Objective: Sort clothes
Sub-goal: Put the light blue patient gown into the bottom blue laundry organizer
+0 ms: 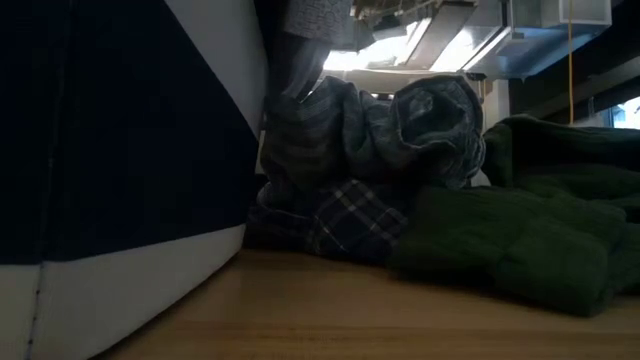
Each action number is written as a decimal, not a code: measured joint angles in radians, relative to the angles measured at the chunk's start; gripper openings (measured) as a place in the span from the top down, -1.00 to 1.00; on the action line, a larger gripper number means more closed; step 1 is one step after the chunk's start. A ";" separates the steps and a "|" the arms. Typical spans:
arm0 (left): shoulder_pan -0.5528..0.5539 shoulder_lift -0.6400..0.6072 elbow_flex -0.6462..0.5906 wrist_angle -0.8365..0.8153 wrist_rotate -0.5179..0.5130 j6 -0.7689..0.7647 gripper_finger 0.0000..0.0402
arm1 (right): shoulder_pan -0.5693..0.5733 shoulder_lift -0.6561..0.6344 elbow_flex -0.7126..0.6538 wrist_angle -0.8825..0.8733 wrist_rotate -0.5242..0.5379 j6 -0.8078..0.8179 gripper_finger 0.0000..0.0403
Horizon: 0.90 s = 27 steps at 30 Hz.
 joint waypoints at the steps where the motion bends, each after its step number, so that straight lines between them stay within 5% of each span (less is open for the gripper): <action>1: 0.000 0.000 0.000 0.000 0.000 0.000 0.80 | 0.004 0.000 -0.021 -0.002 -0.001 0.023 -0.45; 12: 0.000 0.000 0.000 0.000 0.000 0.000 0.80 | -0.019 0.008 -0.255 0.256 -0.045 0.097 -0.45; 27: 0.000 0.000 0.000 0.001 0.000 0.005 0.80 | -0.079 0.070 -0.297 0.629 -0.086 -0.169 -0.45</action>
